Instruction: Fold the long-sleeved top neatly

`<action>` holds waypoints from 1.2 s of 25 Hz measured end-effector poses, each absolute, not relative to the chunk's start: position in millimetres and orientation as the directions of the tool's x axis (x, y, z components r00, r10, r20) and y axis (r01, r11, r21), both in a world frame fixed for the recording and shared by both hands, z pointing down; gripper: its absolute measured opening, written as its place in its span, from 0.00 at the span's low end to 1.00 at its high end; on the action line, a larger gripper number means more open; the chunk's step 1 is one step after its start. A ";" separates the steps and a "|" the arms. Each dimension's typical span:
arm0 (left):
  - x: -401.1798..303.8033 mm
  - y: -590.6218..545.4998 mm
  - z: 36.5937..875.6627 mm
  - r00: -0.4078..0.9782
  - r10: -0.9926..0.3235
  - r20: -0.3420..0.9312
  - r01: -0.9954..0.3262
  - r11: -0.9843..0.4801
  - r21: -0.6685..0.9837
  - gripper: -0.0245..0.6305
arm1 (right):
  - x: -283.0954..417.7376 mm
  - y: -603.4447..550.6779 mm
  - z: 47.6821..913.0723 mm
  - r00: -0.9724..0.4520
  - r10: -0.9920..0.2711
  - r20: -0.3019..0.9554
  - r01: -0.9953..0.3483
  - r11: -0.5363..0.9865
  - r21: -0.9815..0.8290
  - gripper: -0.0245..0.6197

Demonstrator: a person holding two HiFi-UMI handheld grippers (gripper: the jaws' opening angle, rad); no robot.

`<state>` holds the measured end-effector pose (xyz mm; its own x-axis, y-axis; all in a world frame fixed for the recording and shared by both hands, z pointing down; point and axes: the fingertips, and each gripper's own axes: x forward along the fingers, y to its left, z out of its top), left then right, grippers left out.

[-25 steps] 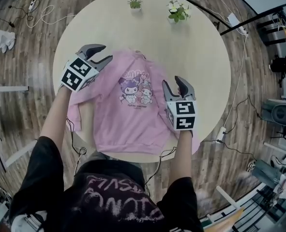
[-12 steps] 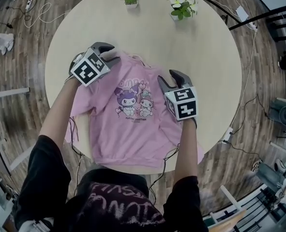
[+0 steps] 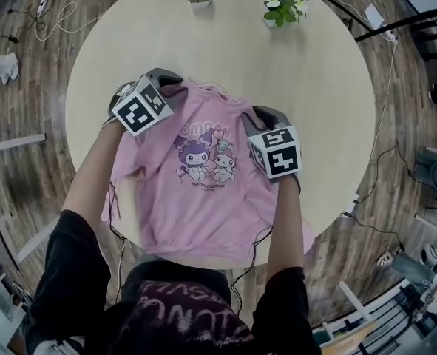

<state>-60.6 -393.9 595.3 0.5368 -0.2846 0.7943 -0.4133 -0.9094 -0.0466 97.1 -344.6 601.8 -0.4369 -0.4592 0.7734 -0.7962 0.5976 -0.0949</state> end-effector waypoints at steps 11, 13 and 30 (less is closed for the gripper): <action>-70.2 -385.9 530.0 0.553 -0.388 0.738 -0.397 -0.901 -0.176 0.15 | 99.4 -342.5 539.4 -0.351 -0.618 0.703 -0.812 0.575 0.100 0.06; -69.8 -381.7 511.1 0.556 -0.409 0.723 -0.381 -0.899 -0.217 0.15 | 99.5 -339.4 520.7 -0.335 -0.650 0.682 -0.813 0.566 0.139 0.06; -89.8 -305.4 299.1 0.652 -0.611 0.449 -0.420 -0.784 -0.457 0.10 | 98.6 -252.0 327.9 -0.192 -0.873 0.448 -0.856 0.373 0.358 0.06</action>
<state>-89.8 -305.4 299.1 0.6523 -0.6106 0.4492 -0.4199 -0.7844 -0.4566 98.6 -252.0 327.9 -0.1924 -0.8729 0.4483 -0.8559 0.3727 0.3584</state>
